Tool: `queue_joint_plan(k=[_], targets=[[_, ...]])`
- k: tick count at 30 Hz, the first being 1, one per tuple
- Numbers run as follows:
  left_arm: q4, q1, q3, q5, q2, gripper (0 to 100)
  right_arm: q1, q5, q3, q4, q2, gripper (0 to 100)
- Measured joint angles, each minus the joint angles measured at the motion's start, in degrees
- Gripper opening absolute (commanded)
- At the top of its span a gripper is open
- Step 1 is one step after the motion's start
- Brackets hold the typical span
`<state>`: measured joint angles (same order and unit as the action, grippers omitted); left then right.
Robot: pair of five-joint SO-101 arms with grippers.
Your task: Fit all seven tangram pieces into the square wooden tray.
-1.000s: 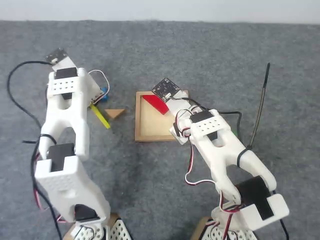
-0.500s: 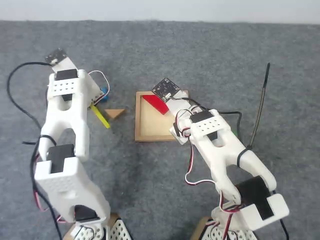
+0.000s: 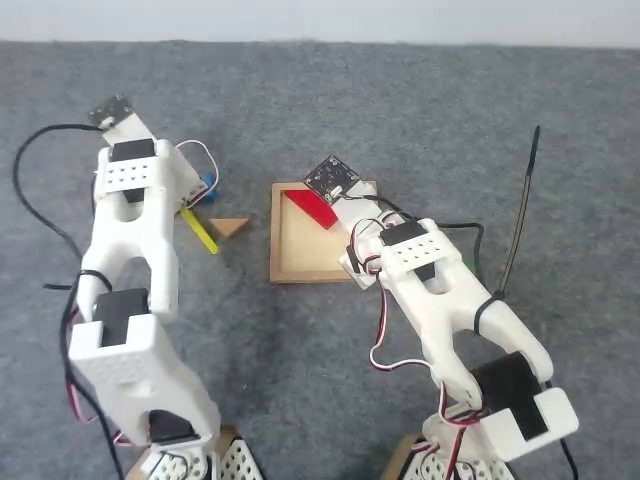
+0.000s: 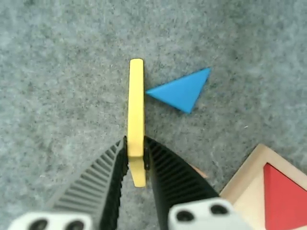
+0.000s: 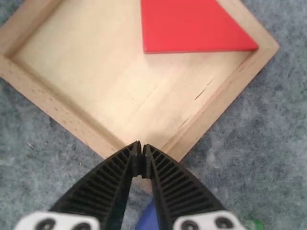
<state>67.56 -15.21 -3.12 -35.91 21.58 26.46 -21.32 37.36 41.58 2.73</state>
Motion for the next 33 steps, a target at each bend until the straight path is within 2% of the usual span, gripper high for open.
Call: queue_joint_plan(k=[7, 18, 22, 27, 33], targets=[[0.2, 0.3, 0.1, 0.1, -0.3, 1, 0.0, 0.0, 0.0, 0.0, 0.0, 1.0], [9.9, 1.5, -1.0, 1.9, -5.8, 1, -0.2, 0.0, 0.0, 0.0, 0.0, 1.0], [12.2, 3.6, -1.0, 4.0, -9.6, 1, -3.2, 0.4, 0.0, 1.1, 4.1, 1.0], [12.7, 9.0, -1.0, 5.5, -15.1, 1, -9.6, 7.2, 1.5, 1.8, 10.8, 1.0], [12.7, 17.8, 2.6, 11.9, -15.0, 1, -16.1, 15.2, 2.0, 1.2, 13.9, 1.0]])
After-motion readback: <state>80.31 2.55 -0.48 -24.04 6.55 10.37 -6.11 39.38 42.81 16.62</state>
